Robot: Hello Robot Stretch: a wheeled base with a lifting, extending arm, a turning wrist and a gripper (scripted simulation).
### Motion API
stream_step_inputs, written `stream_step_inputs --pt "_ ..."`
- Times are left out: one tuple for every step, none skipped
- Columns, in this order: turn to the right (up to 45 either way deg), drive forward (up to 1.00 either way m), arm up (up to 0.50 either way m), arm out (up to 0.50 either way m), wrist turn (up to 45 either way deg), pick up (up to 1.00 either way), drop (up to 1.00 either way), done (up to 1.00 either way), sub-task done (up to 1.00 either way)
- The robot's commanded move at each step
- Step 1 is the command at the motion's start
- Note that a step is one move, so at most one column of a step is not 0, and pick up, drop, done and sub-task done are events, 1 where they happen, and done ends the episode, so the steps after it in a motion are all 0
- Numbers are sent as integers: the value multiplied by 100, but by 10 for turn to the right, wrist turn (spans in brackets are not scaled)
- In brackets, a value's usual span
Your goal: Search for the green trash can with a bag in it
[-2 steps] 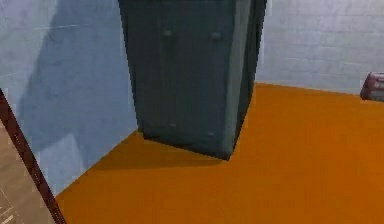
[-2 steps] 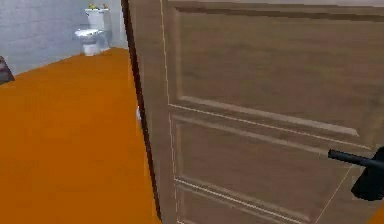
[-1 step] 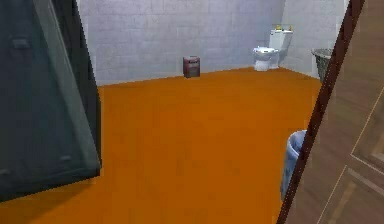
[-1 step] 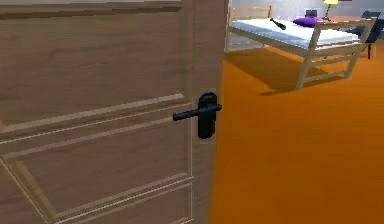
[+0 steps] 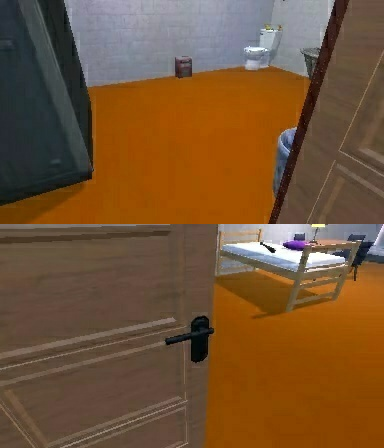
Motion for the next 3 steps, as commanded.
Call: stream_step_inputs --pt "0 45 0 0 0 0 0 0 0" --pt "450 0 0 0 0 0 0 0 0" --pt "0 0 0 0 0 0 0 100 0"
